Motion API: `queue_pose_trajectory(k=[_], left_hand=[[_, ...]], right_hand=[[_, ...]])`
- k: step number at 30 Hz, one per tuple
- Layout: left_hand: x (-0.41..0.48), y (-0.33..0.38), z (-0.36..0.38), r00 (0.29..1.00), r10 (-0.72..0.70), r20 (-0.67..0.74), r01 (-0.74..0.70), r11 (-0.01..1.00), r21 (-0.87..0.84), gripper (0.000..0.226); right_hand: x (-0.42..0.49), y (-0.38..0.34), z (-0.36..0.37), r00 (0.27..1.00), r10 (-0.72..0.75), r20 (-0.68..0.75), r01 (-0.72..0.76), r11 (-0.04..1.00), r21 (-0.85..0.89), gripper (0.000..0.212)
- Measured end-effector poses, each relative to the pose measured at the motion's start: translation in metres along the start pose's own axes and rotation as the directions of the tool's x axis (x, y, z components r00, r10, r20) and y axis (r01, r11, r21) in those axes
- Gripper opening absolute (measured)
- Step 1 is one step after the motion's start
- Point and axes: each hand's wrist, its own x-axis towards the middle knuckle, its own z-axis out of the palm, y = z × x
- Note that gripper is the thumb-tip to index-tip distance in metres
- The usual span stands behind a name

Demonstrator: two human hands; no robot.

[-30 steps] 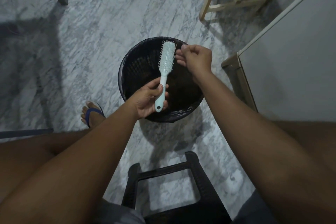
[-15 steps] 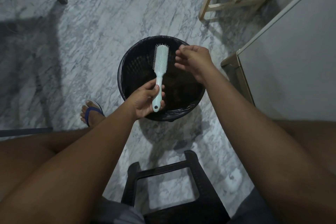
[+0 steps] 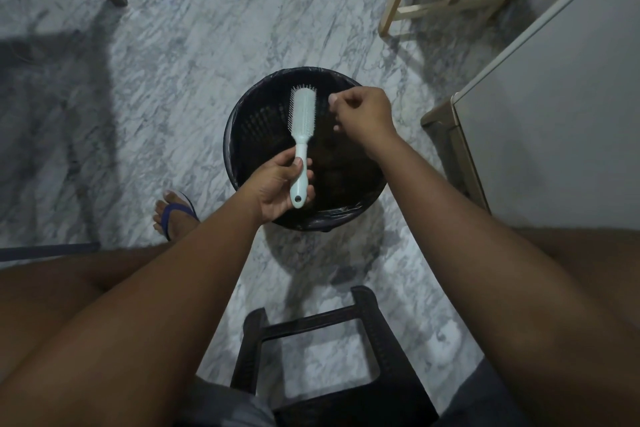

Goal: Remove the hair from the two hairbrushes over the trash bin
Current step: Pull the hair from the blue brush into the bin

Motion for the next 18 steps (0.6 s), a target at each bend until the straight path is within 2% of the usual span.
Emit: queue_pose_trajectory(k=[3, 5, 8, 10, 12, 15, 18], left_hand=[[-0.001, 0.003, -0.005, 1.0, 0.009, -0.01, -0.009, 1.0, 0.01, 0.033], [-0.003, 0.004, -0.007, 1.0, 0.002, -0.01, -0.002, 1.0, 0.028, 0.036], [-0.003, 0.003, -0.007, 1.0, -0.015, 0.007, 0.014, 0.999, 0.044, 0.041], [-0.003, 0.002, -0.004, 0.999, -0.03, 0.029, 0.028, 0.998, 0.052, 0.043], [-0.003, 0.001, -0.002, 0.998, -0.043, 0.05, 0.04, 0.997, 0.062, 0.043], [-0.004, 0.001, -0.002, 0.997, -0.046, 0.066, 0.041, 0.996, 0.082, 0.044], [-0.004, 0.0, -0.003, 0.999, -0.019, 0.038, 0.017, 0.998, 0.066, 0.039]], right_hand=[[0.004, 0.002, -0.005, 0.997, 0.007, -0.078, -0.001, 0.998, 0.07, 0.016], [0.005, 0.006, -0.008, 0.997, 0.023, -0.069, -0.018, 0.997, 0.073, 0.015], [-0.002, 0.011, -0.002, 0.995, 0.057, 0.078, -0.054, 0.998, -0.033, 0.012], [-0.009, 0.012, 0.003, 0.986, 0.057, 0.155, -0.041, 0.994, -0.104, 0.024], [-0.011, 0.011, 0.005, 0.989, 0.026, 0.148, -0.003, 0.988, -0.156, 0.03], [-0.011, 0.008, 0.002, 0.993, -0.039, 0.109, 0.068, 0.958, -0.278, 0.016], [-0.009, 0.005, 0.0, 0.994, -0.084, 0.068, 0.1, 0.956, -0.277, 0.014]])
